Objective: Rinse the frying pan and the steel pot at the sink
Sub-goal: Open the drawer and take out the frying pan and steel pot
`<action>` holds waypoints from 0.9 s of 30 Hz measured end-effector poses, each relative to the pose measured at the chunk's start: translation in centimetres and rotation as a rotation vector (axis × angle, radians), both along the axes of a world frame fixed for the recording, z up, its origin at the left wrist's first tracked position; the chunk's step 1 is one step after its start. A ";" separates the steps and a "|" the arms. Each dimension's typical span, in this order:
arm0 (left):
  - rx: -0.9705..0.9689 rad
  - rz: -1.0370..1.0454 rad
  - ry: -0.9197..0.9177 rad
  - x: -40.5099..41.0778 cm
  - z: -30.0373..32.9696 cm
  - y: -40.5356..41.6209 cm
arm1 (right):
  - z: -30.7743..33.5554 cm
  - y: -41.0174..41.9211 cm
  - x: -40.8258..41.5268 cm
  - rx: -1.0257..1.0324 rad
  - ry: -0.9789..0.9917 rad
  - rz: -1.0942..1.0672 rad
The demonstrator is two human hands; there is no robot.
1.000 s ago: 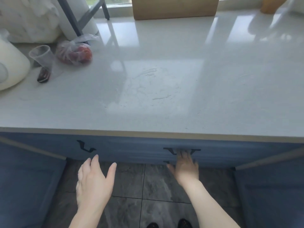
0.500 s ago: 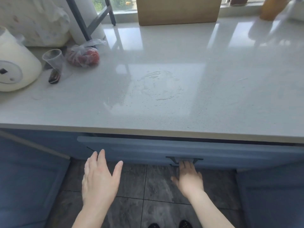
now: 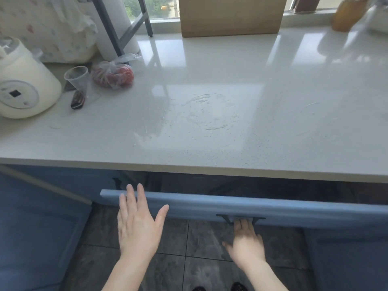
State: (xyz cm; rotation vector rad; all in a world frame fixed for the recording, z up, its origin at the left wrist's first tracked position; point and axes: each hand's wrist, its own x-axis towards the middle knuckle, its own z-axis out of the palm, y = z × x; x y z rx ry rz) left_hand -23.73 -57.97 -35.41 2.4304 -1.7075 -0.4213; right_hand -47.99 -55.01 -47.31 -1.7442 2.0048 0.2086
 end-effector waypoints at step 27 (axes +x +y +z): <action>0.268 0.115 -0.107 0.8 -1.0 13.1 | 11.8 12.9 -11.6 -0.208 0.179 -0.618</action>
